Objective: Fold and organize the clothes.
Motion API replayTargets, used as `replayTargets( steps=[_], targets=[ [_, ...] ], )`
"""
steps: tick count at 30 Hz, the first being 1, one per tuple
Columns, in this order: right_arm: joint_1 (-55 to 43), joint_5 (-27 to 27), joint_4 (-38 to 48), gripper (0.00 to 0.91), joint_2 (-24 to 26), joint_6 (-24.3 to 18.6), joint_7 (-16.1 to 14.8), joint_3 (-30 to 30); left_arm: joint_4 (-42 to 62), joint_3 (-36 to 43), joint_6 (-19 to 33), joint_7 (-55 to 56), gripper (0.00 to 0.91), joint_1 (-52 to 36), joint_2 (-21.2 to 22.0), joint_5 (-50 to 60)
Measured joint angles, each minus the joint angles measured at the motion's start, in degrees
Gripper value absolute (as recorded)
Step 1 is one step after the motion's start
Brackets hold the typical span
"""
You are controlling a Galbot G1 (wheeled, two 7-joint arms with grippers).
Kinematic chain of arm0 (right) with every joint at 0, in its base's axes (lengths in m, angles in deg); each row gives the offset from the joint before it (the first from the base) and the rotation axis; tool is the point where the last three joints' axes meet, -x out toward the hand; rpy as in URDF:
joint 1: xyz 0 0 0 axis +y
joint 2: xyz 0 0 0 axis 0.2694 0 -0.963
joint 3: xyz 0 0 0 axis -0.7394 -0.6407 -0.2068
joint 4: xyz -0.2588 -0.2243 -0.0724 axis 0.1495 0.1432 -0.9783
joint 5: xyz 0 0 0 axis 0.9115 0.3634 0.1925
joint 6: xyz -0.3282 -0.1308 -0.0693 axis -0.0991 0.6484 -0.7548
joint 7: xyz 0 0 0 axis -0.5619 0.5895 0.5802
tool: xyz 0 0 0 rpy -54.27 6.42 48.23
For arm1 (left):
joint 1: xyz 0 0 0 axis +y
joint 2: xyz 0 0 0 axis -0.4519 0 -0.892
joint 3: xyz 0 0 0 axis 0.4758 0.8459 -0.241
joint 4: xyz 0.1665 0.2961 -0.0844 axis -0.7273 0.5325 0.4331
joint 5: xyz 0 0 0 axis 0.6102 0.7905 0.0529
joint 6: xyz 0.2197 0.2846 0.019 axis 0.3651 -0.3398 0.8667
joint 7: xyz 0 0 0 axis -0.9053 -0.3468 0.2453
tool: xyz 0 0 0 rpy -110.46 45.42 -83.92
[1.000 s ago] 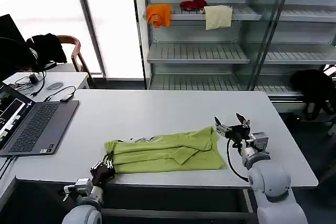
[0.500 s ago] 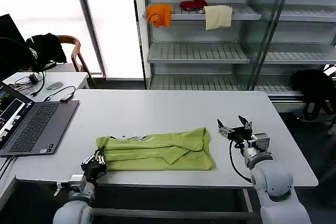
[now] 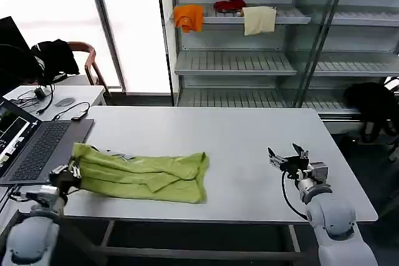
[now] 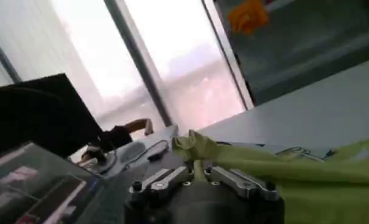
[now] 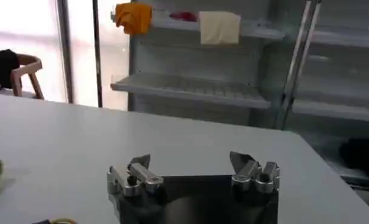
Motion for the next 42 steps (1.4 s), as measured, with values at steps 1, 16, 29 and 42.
replayTargets(
  steps=[1,16,29,42],
  targets=[
    [0.1,0.0,0.1,0.907,0.0,0.0,0.0,0.0,0.1,-0.6,0.0,-0.5,0.0,-0.4,-1.1,0.4],
    [0.8,0.6,0.2,0.907,-0.8,0.0,0.3,-0.3,-6.7,0.7,-2.6,-2.6,0.01,-0.9,-3.9,5.0],
    [2.0,1.1,-1.1,0.907,-1.9,0.2,0.3,-0.2,-14.1,13.2,-6.4,1.3,0.01,0.1,4.0,8.1],
    [2.0,1.7,-1.1,0.907,-2.4,0.4,0.4,-0.5,-12.8,24.5,-8.5,4.6,0.01,-1.0,10.5,10.2]
  ],
)
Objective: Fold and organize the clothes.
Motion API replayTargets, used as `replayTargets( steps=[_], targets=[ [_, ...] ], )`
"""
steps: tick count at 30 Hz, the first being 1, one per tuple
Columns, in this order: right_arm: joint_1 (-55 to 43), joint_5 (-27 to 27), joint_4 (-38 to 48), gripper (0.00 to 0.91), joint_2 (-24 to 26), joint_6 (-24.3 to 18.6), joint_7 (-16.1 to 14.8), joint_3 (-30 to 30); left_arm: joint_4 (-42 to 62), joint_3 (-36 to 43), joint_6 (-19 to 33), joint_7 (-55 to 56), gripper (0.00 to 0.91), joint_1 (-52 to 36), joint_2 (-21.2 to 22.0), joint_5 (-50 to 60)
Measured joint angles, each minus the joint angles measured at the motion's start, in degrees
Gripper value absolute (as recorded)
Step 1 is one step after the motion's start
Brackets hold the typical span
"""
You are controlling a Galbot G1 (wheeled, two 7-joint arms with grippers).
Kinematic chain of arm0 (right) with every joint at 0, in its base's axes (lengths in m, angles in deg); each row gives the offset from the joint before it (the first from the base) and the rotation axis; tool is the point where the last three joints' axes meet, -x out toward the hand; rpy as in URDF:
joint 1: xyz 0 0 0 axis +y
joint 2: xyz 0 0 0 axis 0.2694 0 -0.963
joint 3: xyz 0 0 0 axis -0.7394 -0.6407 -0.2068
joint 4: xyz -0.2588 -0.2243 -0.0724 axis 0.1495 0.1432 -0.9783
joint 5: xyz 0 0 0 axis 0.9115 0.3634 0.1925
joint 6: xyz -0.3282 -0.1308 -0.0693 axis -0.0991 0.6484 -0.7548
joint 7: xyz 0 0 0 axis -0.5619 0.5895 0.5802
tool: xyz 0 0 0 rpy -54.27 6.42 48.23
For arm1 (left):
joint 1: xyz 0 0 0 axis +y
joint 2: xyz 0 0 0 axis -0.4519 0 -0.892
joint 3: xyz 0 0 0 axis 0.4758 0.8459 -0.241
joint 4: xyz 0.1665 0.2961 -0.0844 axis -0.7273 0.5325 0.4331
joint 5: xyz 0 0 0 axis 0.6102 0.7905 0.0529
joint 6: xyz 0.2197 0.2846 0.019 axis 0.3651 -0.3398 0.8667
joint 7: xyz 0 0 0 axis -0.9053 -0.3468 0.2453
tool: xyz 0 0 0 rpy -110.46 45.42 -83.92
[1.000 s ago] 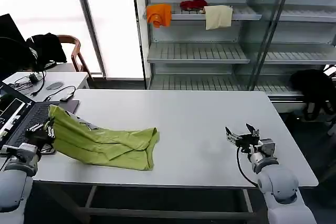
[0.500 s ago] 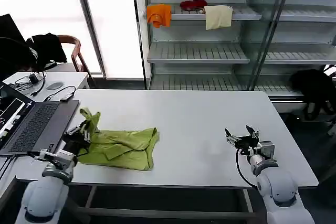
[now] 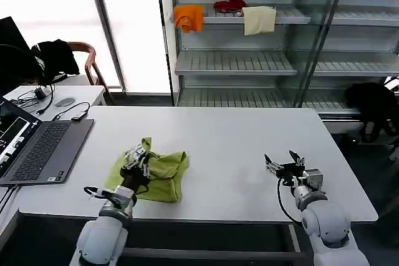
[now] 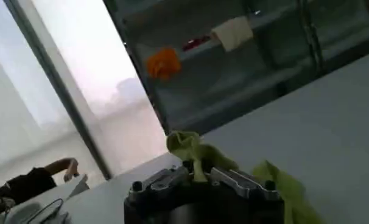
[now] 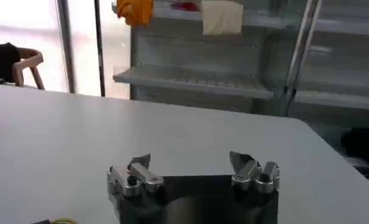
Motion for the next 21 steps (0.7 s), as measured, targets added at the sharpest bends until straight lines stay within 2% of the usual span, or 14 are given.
replayTargets(
  steps=[6,7,8,9,21],
  targets=[
    [-0.5,0.0,0.8,0.907,0.0,-0.1,-0.1,0.0,2.3,3.4,-0.6,0.8,0.02,-0.3,2.3,0.1],
    [-0.6,0.0,0.9,0.907,0.0,-0.1,-0.1,0.0,2.6,3.9,-0.8,0.9,0.353,-0.3,2.6,0.0],
    [-0.7,0.0,1.1,0.907,0.0,-0.2,-0.1,-0.1,2.9,4.3,-0.9,0.9,0.756,-0.3,2.9,0.0],
    [-0.7,-0.1,1.2,0.907,0.0,-0.2,-0.2,-0.1,3.3,4.8,-1.0,1.0,0.907,-0.4,3.2,0.0],
    [-1.8,-0.1,2.7,0.907,0.0,-0.6,-0.4,-0.6,7.7,8.3,-0.9,2.7,0.907,-1.3,6.4,-0.6]
  ],
)
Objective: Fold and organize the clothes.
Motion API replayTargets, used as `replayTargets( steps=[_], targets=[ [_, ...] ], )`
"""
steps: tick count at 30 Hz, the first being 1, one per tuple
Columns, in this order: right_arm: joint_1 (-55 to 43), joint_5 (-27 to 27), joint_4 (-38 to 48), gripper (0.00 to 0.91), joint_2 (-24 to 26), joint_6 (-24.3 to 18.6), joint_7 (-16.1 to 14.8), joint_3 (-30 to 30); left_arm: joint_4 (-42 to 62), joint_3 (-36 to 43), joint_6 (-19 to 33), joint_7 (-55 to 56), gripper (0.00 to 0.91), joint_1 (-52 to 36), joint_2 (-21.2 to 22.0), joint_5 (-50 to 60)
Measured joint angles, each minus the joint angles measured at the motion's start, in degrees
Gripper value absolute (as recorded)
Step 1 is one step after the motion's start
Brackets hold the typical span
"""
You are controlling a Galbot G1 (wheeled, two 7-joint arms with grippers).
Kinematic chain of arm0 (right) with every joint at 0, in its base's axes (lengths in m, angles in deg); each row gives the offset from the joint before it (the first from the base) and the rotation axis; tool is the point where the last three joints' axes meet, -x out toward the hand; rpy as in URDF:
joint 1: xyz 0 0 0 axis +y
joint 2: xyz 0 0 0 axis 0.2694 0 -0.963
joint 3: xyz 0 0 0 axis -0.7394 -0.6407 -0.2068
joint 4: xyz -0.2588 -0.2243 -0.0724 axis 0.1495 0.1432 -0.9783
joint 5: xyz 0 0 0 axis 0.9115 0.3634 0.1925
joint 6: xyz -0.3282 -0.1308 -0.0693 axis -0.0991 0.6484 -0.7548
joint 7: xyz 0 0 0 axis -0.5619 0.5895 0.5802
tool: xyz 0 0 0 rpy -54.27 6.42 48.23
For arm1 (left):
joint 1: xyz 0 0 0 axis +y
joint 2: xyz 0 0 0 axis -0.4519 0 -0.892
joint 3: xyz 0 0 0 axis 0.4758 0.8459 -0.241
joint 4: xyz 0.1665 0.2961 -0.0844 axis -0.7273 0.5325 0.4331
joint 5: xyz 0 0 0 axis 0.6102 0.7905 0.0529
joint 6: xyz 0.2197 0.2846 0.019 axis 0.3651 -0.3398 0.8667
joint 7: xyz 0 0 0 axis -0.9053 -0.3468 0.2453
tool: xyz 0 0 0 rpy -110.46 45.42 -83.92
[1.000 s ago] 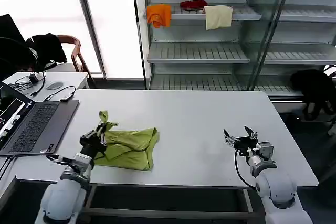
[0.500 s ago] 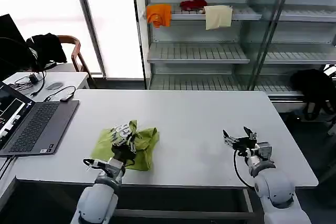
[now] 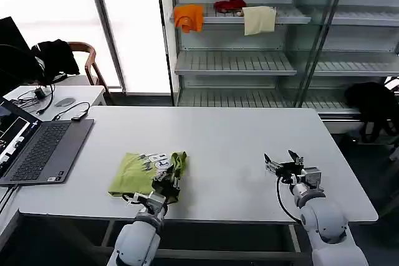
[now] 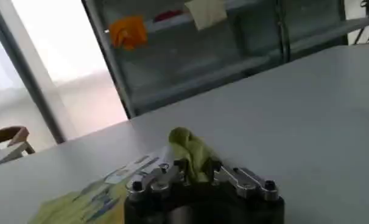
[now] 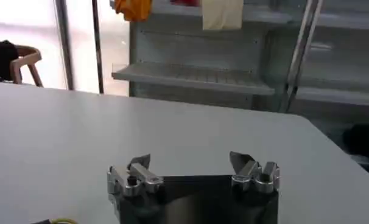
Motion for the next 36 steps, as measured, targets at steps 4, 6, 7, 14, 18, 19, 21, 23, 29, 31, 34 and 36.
replayTargets(
  steps=[4,6,7,14,18,19,21,23,29,31,34,36],
  targets=[
    [-0.2,-0.1,0.0,0.907,-0.1,-0.2,-0.1,-0.3,0.9,1.2,-0.1,0.4,0.907,0.1,1.2,0.0],
    [-0.2,-0.1,0.0,0.907,-0.3,-0.4,-0.1,-0.5,1.4,1.9,-0.2,0.5,0.907,0.2,1.7,0.0],
    [-0.2,-0.1,0.0,0.907,-0.4,-0.6,-0.1,-0.6,1.6,2.2,-0.1,0.6,0.907,0.3,2.0,-0.1],
    [-0.1,0.1,-0.3,0.907,-0.6,-0.8,-0.1,-0.8,1.9,2.5,1.3,0.2,0.907,1.1,3.8,-1.4],
    [0.0,0.0,-0.7,0.907,-0.5,-0.8,0.0,-0.6,-0.7,1.1,1.7,-0.3,0.907,0.8,3.2,-4.6],
    [0.0,0.0,-0.8,0.907,-0.5,-0.8,0.0,-0.6,-1.8,0.3,1.7,-0.4,0.907,0.7,2.8,-5.9],
    [0.2,0.1,-1.0,0.907,-0.5,-0.7,0.0,-0.7,-3.8,-1.5,1.4,-0.6,0.907,0.6,1.8,-8.7],
    [0.3,0.2,-1.2,0.907,-0.6,-0.7,0.1,-0.8,-5.6,-4.3,0.8,-1.0,0.907,0.7,0.3,-12.1],
    [0.4,0.6,-1.8,0.907,-0.7,-0.5,0.1,-0.9,-7.2,-14.3,-0.6,-2.4,0.907,1.2,-5.0,-21.6],
    [0.5,0.8,-1.9,0.907,-0.8,-0.4,0.1,-1.0,-6.4,-17.3,-0.7,-2.8,0.907,1.3,-6.7,-23.9],
    [0.7,1.1,-2.1,0.907,-0.9,-0.3,0.1,-1.0,-4.6,-20.2,-0.9,-3.5,0.907,1.8,-8.1,-26.7],
    [0.8,1.2,-2.2,0.907,-0.9,-0.2,0.1,-1.0,-3.4,-21.6,-1.2,-3.7,0.907,1.9,-8.6,-28.3]
  ],
)
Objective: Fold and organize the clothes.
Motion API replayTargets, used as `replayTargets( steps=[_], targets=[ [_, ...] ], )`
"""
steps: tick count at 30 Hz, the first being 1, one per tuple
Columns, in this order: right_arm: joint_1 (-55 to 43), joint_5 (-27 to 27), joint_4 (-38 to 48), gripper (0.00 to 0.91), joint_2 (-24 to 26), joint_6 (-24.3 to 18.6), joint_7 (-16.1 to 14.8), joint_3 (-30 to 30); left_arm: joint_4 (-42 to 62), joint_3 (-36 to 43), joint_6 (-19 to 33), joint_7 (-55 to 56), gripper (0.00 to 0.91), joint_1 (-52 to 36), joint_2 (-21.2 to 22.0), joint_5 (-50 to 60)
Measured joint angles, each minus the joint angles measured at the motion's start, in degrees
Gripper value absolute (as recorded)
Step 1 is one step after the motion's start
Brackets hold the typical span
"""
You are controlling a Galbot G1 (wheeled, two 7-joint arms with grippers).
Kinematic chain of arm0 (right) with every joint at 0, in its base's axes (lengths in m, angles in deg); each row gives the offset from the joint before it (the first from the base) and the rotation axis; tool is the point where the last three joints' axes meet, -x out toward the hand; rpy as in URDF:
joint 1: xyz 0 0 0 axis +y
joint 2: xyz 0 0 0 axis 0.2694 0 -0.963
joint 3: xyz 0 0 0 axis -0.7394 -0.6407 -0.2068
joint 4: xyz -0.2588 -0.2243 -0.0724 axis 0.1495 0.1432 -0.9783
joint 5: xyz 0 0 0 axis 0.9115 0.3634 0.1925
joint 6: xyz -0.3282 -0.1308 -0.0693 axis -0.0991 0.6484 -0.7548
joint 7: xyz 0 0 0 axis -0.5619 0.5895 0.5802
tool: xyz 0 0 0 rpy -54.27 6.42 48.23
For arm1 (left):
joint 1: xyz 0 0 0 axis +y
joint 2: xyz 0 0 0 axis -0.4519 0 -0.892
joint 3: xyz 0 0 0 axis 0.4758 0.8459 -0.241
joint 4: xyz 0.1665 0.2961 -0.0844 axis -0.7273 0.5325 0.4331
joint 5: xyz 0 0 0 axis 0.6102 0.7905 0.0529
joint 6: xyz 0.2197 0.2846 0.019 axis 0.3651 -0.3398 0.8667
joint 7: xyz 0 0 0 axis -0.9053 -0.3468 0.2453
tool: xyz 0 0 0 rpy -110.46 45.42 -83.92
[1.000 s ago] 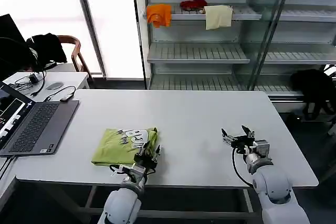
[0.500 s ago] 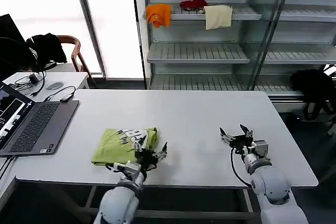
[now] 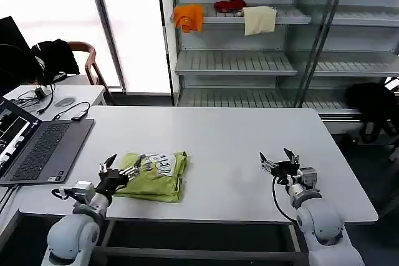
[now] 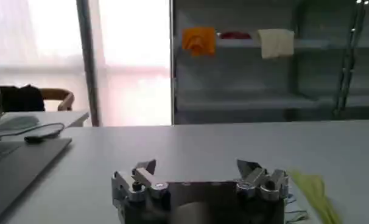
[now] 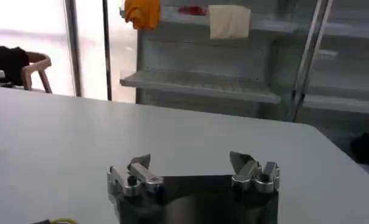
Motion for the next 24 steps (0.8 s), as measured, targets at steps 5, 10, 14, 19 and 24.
replayTargets(
  steps=[5,10,14,19,24],
  targets=[
    [0.4,0.1,-0.5,0.907,0.2,0.2,0.0,0.3,2.8,-1.8,-0.8,-0.2,0.907,0.0,-0.2,-2.6],
    [0.6,0.3,-0.6,0.907,0.1,0.2,0.1,0.5,5.2,-2.6,-1.0,-0.5,0.907,-0.2,0.1,-4.3],
    [0.5,0.6,-0.3,0.907,-0.2,0.2,0.1,0.3,6.6,-3.0,-1.1,-0.7,0.907,0.1,0.3,-5.1],
    [0.3,0.8,0.0,0.907,-0.5,0.1,0.0,0.0,8.1,-3.2,-1.1,-0.7,0.353,0.1,0.9,-5.8],
    [0.3,1.0,0.2,0.907,-0.5,0.0,0.0,0.0,8.6,-3.4,-1.2,-1.0,0.01,0.0,1.4,-6.8]
  ],
)
